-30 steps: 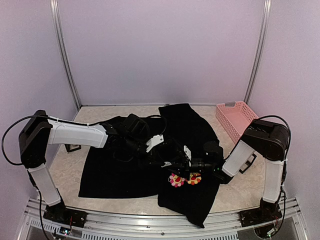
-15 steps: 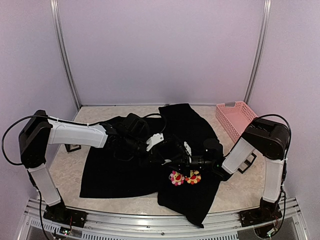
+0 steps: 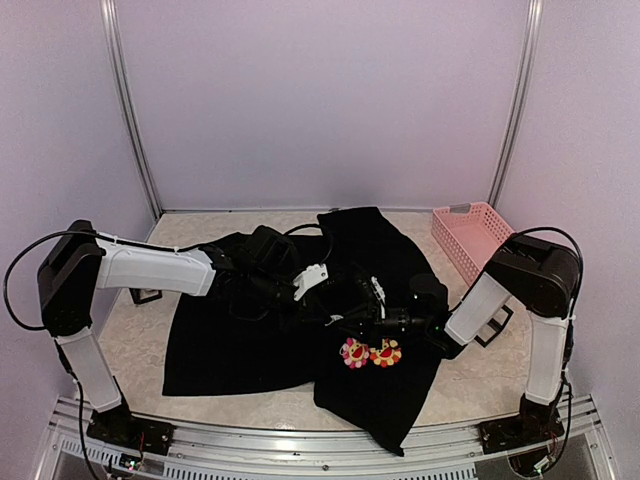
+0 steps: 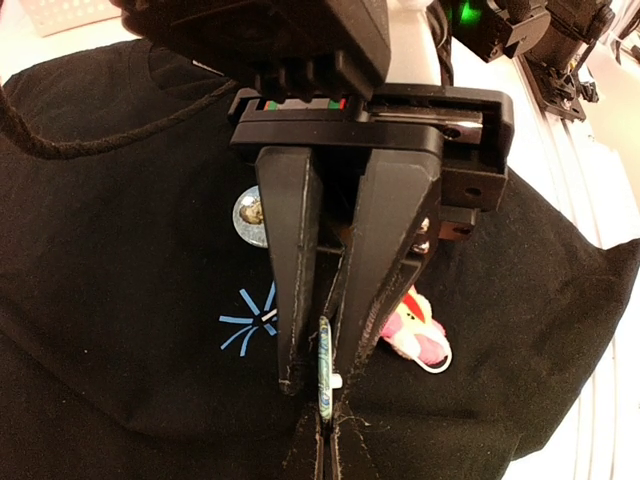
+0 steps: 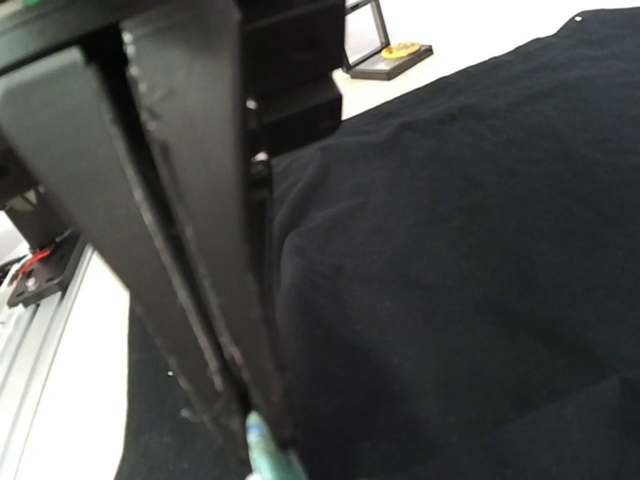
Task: Pin the brooch onto the clothing
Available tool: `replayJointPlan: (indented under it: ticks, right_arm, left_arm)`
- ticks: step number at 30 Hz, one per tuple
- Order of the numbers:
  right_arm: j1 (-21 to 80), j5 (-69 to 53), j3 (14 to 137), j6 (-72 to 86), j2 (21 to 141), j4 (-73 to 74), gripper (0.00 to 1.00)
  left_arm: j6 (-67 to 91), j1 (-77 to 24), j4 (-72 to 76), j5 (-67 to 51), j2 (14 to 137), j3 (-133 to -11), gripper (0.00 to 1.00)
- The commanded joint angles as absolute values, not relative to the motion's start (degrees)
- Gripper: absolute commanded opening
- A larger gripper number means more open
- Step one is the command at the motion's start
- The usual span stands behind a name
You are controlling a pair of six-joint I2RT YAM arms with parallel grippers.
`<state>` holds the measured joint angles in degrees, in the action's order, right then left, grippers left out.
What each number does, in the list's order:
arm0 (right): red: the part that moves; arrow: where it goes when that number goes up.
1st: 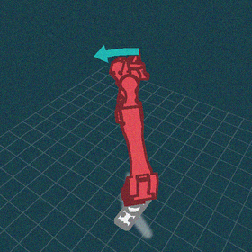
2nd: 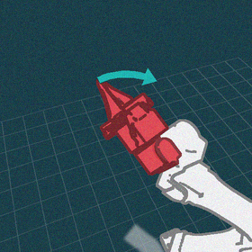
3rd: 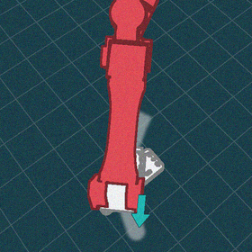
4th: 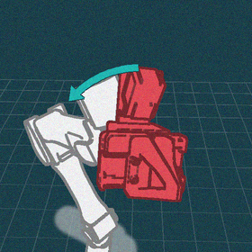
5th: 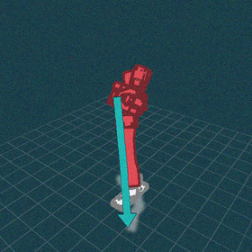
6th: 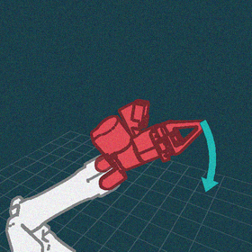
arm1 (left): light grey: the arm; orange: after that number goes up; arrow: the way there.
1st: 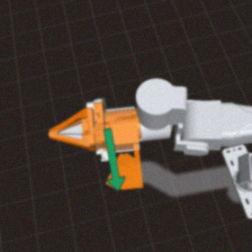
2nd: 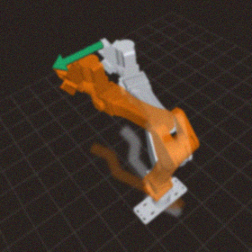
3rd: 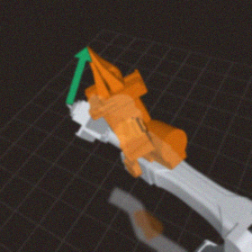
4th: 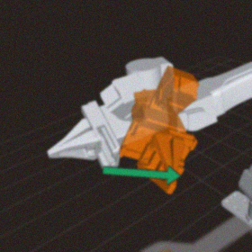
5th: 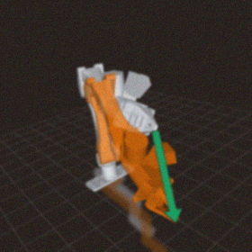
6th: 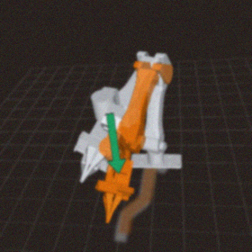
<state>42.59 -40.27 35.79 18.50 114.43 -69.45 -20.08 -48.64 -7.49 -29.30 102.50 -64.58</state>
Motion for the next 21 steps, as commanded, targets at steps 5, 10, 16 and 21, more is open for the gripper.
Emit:
replayJointPlan:
  ticks: [5,10,16,21]
  right_arm:
    - [39.27,-33.41,33.95,20.91,113.98,-71.13,0.12]
    - [39.20,-32.98,33.48,20.36,113.47,-70.75,0.11]
    - [39.21,-35.34,33.56,18.40,112.68,-69.84,0.25]
    - [39.06,-36.60,30.49,14.64,107.18,-66.70,0.42]
  left_arm:
    - [-21.57,-49.74,-11.34,-32.41,100.22,-62.99,0.00]
    - [-21.81,-49.68,-11.47,-31.78,99.94,-62.83,0.00]
    - [-21.38,-49.66,-10.95,-29.89,99.77,-62.86,0.00]
    - [-22.77,-50.80,-9.42,-18.74,99.45,-62.15,0.00]
